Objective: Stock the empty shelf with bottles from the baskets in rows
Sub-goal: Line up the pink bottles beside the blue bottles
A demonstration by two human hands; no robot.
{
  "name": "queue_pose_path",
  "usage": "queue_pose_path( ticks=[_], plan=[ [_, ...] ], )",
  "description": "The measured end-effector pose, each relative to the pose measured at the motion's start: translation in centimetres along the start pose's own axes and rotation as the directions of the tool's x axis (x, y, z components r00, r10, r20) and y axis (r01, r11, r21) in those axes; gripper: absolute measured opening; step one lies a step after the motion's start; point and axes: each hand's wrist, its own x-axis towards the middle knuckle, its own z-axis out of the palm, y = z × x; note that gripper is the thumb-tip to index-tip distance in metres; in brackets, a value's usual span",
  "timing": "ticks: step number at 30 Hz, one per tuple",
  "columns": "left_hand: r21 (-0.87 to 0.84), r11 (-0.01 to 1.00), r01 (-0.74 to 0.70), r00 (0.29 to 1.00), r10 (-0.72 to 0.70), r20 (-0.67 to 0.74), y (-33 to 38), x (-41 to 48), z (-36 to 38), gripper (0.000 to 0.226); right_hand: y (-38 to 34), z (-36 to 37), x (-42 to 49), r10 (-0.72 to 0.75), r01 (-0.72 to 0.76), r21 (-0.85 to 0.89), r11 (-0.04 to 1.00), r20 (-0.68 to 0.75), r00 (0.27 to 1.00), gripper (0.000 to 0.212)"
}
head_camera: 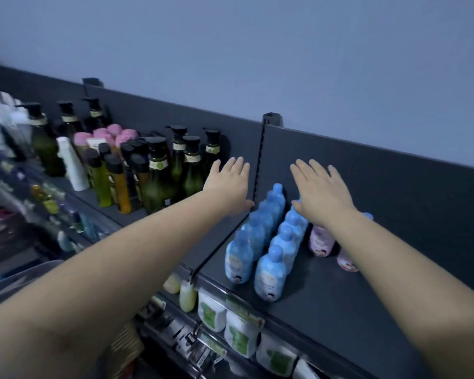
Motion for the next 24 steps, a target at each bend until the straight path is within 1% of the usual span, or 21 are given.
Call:
queue_pose_path(
  ticks=[4, 9, 13, 16, 21, 24],
  plan=[
    [-0.018, 0.993, 0.113, 0.994, -0.113, -0.003, -5.2, -4.3, 1.2, 0.098, -5.9, -1.9, 0.5, -0.114, 0.114, -0.001, 0.993, -0.035, 0.993, 0.080],
    [-0.044, 0.977, 0.208, 0.977, -0.210, -0.040, -11.1, -9.6, 1.0, 0.098, -12.7, -5.3, 1.1, -0.190, 0.193, 0.025, 0.981, -0.087, 0.978, 0.083],
    [-0.054, 0.960, 0.276, 0.960, -0.278, -0.037, -16.8, -15.2, 1.4, 0.098, -19.8, -7.7, 0.9, -0.247, 0.258, 0.072, 0.964, -0.125, 0.961, 0.084],
    [-0.047, 0.939, 0.340, 0.940, -0.341, -0.010, -21.8, -20.3, 1.9, 0.101, -26.0, -9.5, 0.2, -0.302, 0.318, 0.108, 0.942, -0.135, 0.944, 0.084],
    [-0.022, 0.907, 0.420, 0.907, -0.419, 0.037, -27.9, -29.1, 3.5, 0.098, -34.9, -10.9, -1.3, -0.360, 0.376, 0.135, 0.917, -0.130, 0.924, 0.086],
    [0.003, 0.870, 0.494, 0.867, -0.492, 0.080, -31.9, -34.7, 4.8, 0.100, -41.2, -11.7, -2.4, -0.440, 0.458, 0.145, 0.877, -0.141, 0.887, 0.086]
  ],
)
